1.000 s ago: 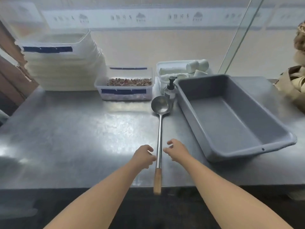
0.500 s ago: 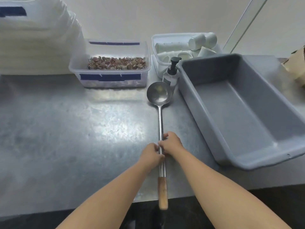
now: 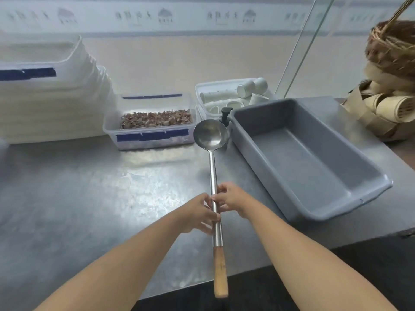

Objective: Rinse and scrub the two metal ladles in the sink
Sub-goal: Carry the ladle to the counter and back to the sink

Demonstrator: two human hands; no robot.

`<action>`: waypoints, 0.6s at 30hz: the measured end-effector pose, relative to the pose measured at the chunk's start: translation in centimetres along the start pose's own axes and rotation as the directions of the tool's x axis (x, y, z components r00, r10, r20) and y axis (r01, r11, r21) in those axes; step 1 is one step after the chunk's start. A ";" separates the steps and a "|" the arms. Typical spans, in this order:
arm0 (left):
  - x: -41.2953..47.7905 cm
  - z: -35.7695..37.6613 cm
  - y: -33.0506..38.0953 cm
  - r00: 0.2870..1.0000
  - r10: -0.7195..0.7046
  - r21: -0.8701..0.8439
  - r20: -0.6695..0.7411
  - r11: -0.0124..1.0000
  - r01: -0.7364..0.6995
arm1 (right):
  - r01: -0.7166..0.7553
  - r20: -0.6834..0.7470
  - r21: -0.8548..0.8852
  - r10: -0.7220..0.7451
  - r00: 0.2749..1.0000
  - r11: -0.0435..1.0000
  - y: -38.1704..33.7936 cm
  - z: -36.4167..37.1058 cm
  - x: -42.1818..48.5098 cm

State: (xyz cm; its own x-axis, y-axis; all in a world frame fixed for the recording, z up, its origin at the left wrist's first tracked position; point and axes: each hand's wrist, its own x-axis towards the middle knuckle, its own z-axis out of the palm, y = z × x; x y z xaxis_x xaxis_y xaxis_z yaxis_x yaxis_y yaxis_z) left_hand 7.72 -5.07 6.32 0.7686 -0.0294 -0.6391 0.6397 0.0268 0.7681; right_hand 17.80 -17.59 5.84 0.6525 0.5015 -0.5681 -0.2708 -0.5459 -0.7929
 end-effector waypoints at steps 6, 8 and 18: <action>-2.9 0.9 5.7 0.979 0.149 0.134 0.137 0.977 -0.167 | 0.126 -0.152 0.191 -0.097 0.984 0.974 -3.8 -2.7 -5.7; -3.1 3.0 7.4 0.965 0.164 0.170 0.206 0.965 -0.200 | 0.182 -0.255 0.274 -0.111 0.960 0.944 -3.6 -4.6 -7.9; -7.1 25.4 8.1 0.778 0.014 0.451 0.628 0.808 -0.379 | 0.319 -0.672 0.495 0.123 0.731 0.808 11.0 -12.4 -29.6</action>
State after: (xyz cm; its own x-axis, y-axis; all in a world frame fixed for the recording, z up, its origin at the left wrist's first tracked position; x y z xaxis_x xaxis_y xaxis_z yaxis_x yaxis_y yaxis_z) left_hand 7.29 -30.02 18.06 0.6036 -0.6500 -0.4616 0.2231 -0.4181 0.8806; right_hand 4.36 -46.74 16.69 0.9190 -0.1514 -0.3641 -0.3606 0.0509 -0.9313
